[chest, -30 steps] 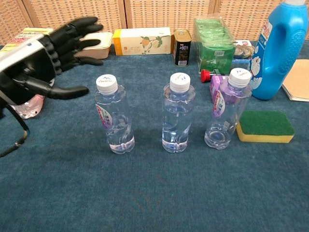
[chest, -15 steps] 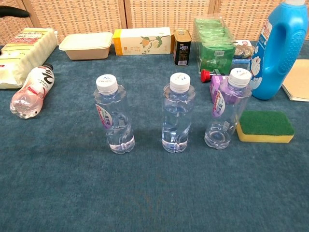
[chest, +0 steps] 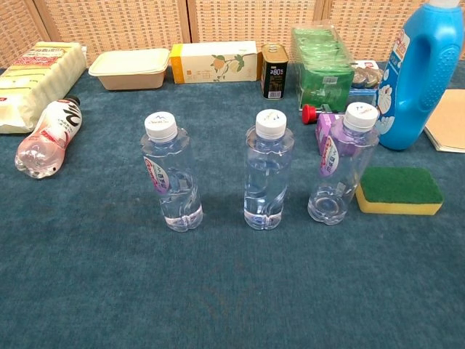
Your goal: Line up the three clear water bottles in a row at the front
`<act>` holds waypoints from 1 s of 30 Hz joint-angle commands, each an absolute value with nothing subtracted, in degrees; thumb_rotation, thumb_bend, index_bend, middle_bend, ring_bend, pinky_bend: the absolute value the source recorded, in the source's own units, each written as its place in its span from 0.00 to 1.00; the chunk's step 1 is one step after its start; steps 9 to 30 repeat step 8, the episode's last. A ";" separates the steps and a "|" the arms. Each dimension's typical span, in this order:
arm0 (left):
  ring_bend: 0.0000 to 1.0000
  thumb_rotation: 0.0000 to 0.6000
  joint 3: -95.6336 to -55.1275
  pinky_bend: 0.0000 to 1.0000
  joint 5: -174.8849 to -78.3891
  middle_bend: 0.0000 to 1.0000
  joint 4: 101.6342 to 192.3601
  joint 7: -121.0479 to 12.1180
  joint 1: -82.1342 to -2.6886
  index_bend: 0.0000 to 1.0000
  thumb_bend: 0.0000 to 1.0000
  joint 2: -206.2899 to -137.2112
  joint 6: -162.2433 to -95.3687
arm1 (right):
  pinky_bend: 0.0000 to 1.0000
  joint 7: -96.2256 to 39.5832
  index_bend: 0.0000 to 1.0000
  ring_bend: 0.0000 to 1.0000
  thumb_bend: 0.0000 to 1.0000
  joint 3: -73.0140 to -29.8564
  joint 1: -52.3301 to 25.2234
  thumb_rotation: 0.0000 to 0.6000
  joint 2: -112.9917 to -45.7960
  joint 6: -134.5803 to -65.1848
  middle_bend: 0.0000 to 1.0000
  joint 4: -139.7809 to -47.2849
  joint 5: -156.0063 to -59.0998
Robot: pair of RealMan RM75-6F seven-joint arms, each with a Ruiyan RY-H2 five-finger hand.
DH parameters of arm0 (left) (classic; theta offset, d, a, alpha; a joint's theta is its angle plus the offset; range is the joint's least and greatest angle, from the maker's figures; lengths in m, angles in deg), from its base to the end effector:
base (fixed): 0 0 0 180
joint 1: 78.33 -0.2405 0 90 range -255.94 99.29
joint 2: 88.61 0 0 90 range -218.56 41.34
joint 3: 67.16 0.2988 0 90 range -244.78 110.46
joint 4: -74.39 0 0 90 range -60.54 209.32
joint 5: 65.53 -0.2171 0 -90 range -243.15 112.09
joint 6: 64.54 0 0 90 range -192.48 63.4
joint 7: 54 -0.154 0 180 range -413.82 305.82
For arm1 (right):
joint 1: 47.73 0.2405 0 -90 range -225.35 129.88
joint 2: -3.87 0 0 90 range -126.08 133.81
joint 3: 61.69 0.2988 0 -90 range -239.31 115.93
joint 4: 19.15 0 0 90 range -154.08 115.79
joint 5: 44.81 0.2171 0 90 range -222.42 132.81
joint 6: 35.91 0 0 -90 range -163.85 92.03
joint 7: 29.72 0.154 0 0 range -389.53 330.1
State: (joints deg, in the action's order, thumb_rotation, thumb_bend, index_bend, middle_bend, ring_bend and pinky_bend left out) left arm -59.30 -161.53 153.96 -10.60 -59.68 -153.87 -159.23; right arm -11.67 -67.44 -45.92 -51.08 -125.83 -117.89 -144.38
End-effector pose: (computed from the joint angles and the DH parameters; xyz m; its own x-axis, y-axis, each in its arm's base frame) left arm -0.3244 0.2396 0.1719 -0.1020 0.1686 0.9804 0.9160 -0.3685 0.1587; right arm -0.3218 -0.1402 0.1944 0.1465 -0.1375 0.9796 -0.9816 -0.1430 0.1268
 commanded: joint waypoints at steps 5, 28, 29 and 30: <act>0.00 1.00 -58.31 0.09 -159.06 0.00 159.74 -22.02 -65.05 0.00 0.10 -148.44 -159.67 | 0.00 -19.96 0.07 0.00 0.00 -64.78 -46.20 1.00 -54.07 -123.76 0.00 -119.65 -138.61; 0.00 1.00 -58.47 0.09 -159.17 0.00 161.64 -24.67 -66.22 0.00 0.10 -147.13 -160.05 | 0.00 -21.98 0.07 0.00 0.00 -64.43 -46.00 1.00 -54.71 -122.95 0.00 -120.09 -137.89; 0.00 1.00 -58.47 0.09 -159.17 0.00 161.64 -24.67 -66.22 0.00 0.10 -147.13 -160.05 | 0.00 -21.98 0.07 0.00 0.00 -64.43 -46.00 1.00 -54.71 -122.95 0.00 -120.09 -137.89; 0.00 1.00 -58.47 0.09 -159.17 0.00 161.64 -24.67 -66.22 0.00 0.10 -147.13 -160.05 | 0.00 -21.98 0.07 0.00 0.00 -64.43 -46.00 1.00 -54.71 -122.95 0.00 -120.09 -137.89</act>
